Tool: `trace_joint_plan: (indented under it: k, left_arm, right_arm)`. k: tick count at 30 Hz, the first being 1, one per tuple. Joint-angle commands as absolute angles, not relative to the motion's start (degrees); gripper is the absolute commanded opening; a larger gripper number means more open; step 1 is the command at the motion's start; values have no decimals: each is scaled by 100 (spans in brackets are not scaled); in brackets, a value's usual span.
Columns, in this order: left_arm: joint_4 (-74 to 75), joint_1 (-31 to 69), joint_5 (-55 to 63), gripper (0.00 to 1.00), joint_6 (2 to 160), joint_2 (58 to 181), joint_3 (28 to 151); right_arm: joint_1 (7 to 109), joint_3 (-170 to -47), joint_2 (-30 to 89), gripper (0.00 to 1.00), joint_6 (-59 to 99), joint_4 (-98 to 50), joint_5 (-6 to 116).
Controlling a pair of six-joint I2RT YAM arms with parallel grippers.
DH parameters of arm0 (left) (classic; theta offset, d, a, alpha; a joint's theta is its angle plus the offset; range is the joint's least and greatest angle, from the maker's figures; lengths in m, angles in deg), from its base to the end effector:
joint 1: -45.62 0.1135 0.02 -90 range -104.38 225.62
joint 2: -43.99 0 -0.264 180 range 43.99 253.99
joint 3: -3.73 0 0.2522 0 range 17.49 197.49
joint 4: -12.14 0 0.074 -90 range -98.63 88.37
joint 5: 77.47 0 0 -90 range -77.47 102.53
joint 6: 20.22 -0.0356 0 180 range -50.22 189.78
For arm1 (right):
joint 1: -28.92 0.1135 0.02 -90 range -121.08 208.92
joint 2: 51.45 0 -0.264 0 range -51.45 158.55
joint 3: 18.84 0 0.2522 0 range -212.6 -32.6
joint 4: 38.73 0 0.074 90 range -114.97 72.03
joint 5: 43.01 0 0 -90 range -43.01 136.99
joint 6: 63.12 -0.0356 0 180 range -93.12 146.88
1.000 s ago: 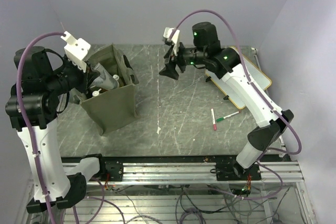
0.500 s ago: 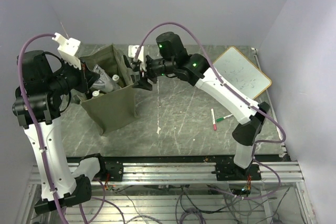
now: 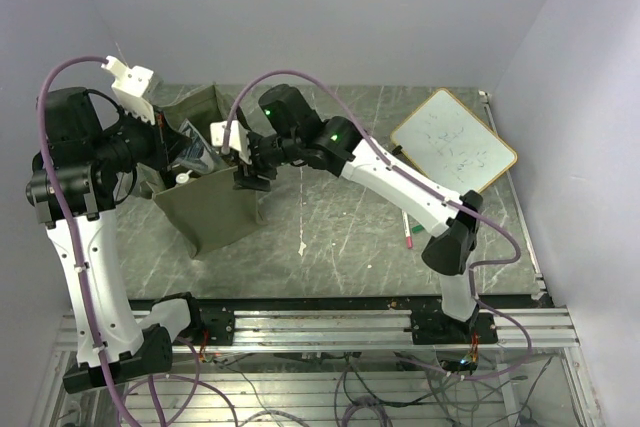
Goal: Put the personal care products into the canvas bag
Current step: Place the care product in the canvas bag.
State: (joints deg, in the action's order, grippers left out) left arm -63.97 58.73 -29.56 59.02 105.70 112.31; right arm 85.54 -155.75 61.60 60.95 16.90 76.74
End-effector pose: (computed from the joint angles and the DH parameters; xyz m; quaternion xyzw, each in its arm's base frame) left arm 0.1563 0.0119 0.4810 0.1651 0.8087 -0.2055 0.5259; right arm 0.2291 0.3798 0.4032 -0.6884 0.5046 0.3119 0.4173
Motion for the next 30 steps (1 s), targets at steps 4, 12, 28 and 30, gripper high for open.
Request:
trace_joint_plan:
  k: [4, 12, 28, 30]
  left_arm:
    - [-6133, 5949, -3313, 7, 6050, 10461, 11381]
    - [-6096, 5942, -3722, 7, 6007, 10564, 11305]
    - [-6745, 5927, -4074, 7, 5361, 11126, 11579]
    - [-6794, 5923, -4113, 7, 5321, 11192, 11565]
  right_arm:
    - [8682, -15770, 6373, 54, 6318, 1895, 7543]
    - [8715, -15667, 6273, 27, 6233, 1846, 7599]
    - [8711, -15962, 6153, 0, 5971, 1489, 7377]
    - [8712, -16038, 6174, 0, 5992, 1489, 7363]
